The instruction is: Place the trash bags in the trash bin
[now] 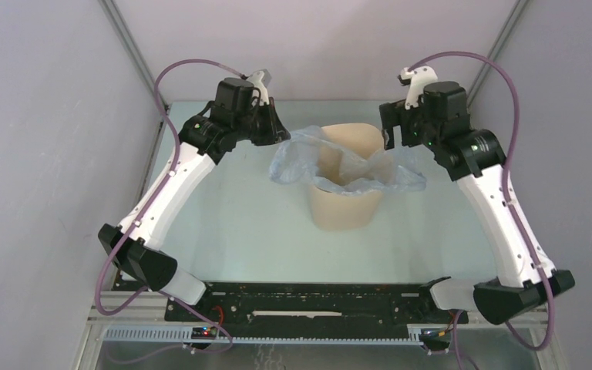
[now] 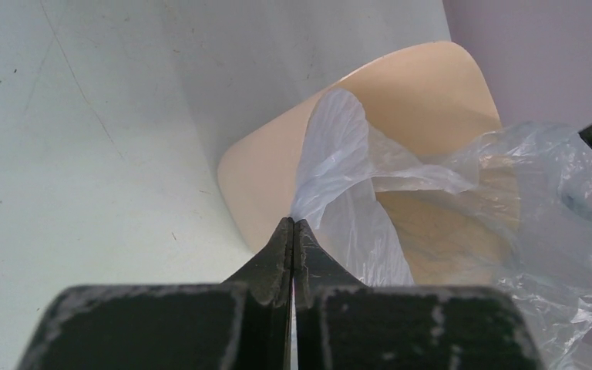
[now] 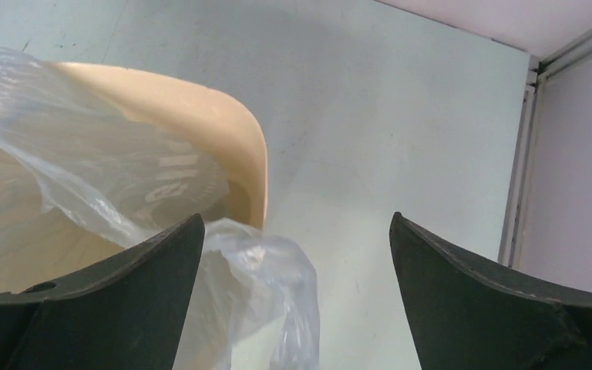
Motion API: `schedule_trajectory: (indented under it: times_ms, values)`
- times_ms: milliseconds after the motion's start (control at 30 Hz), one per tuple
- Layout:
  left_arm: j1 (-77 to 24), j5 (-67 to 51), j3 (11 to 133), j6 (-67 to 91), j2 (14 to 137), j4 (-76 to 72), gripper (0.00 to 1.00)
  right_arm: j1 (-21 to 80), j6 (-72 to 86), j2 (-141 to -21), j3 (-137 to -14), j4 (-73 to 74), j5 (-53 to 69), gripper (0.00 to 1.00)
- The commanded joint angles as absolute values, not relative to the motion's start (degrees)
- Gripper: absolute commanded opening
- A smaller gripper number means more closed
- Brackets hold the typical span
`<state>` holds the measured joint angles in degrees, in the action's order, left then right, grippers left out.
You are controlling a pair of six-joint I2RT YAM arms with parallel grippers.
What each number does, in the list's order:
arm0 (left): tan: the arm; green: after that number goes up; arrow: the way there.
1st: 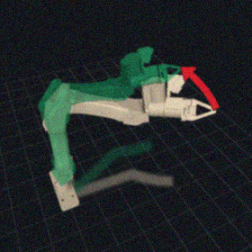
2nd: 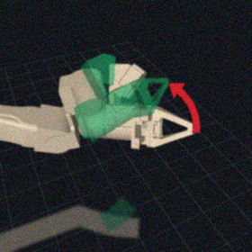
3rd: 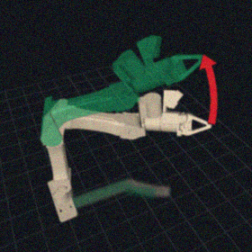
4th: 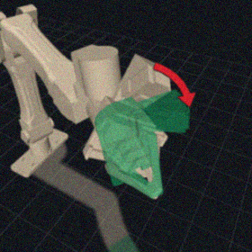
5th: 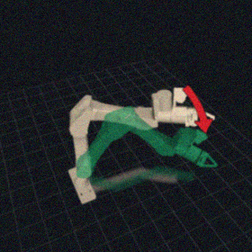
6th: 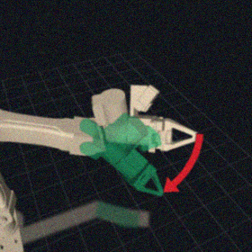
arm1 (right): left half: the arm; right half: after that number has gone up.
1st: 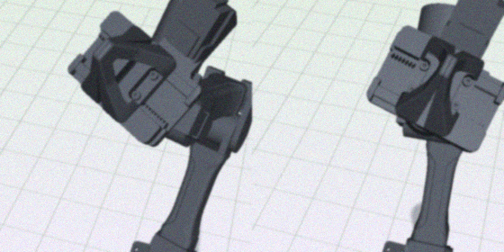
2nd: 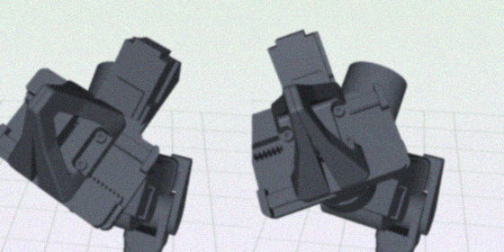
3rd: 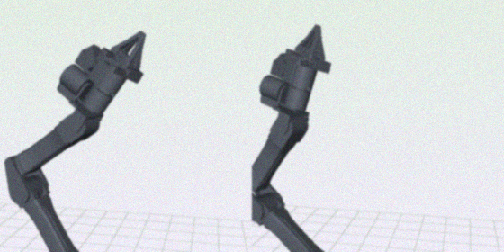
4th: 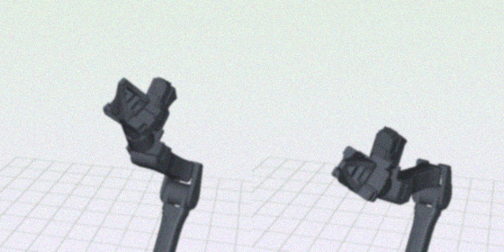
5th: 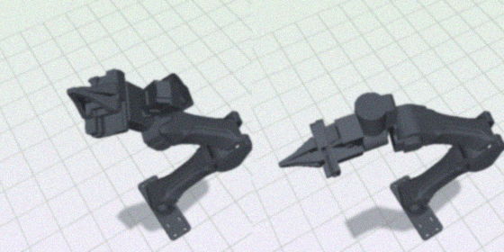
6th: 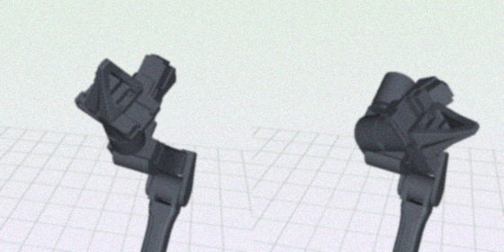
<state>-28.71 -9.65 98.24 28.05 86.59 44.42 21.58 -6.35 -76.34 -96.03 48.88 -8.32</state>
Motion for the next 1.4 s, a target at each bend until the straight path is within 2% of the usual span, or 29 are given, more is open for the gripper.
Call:
schedule_trajectory:
  times_ms: [0, 167, 300, 367, 433, 567, 833, 1367]
  values:
    - [-28.74, -10.09, 97.99, 28.73, 84.42, 42.23, 0.0, 19.83, -5.79, -72.76, -92.35, 50.98, -3.35, 0.98]
    - [-28.74, -9.91, 97.99, 28.72, 84.38, 42.61, 0.0, 15.67, -6.33, -69.8, -87.29, 49.27, 6.22, 0.89]
    - [-28.74, -9.97, 97.99, 28.74, 84.46, 42.85, 0.0, 14.77, -5.61, -70.21, -83.49, 45.23, 7.65, 0.89]
    - [-28.74, -9.98, 98.0, 28.63, 84.41, 42.98, 0.0, 14.77, -5.29, -71.45, -83.15, 44.36, 7.34, 0.84]
    - [-28.74, -9.83, 98.0, 28.61, 84.38, 43.15, 0.0, 14.77, -4.7, -72.52, -83.77, 44.53, 5.69, 0.73]
    - [-28.74, -9.22, 98.24, 28.58, 84.37, 43.39, 0.0, 14.36, -3.6, -72.24, -85.33, 44.24, 4.0, 0.39]
    - [-28.66, -5.52, 101.84, 29.51, 86.69, 45.13, 0.0, 13.79, -1.41, -69.43, -82.0, 32.36, 1.69, 0.0]
    - [-25.15, -3.81, 116.65, 31.56, 99.72, 49.83, 0.0, 10.83, 1.76, -81.54, -88.22, 28.21, 1.83, 0.0]
